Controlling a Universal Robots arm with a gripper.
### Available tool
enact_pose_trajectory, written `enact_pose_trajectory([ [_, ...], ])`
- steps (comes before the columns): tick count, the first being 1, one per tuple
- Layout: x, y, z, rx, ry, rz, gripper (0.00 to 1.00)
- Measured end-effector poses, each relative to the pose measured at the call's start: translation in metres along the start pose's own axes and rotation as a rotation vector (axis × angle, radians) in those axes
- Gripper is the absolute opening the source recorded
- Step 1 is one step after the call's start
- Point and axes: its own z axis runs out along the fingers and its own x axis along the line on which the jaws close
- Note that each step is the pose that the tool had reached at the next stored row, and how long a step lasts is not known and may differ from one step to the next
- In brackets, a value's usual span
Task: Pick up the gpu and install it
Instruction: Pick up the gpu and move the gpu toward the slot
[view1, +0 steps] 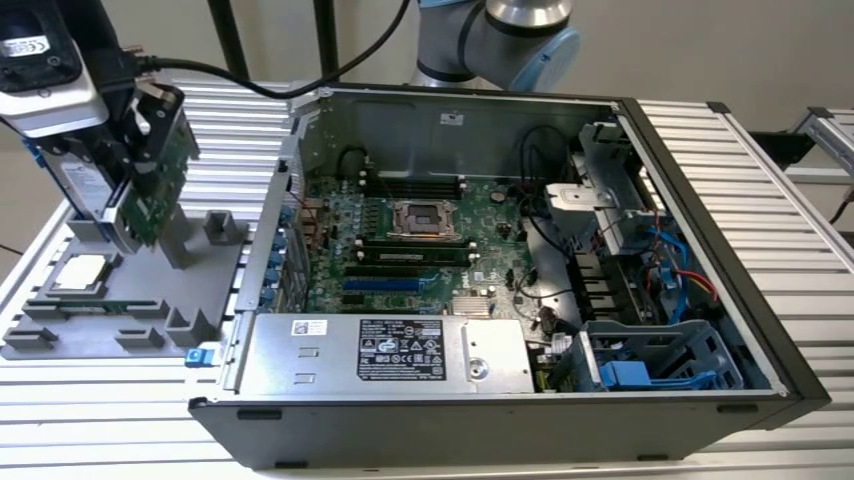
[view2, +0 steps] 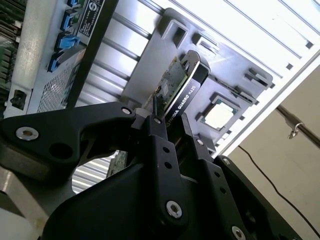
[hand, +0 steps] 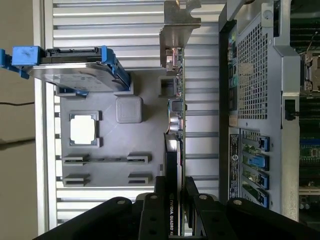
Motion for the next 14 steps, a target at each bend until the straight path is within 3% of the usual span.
enact_pose_trajectory([
  [14, 0.0001, 0.0002, -0.0038, -0.0014, 0.0000, 0.000, 0.00],
])
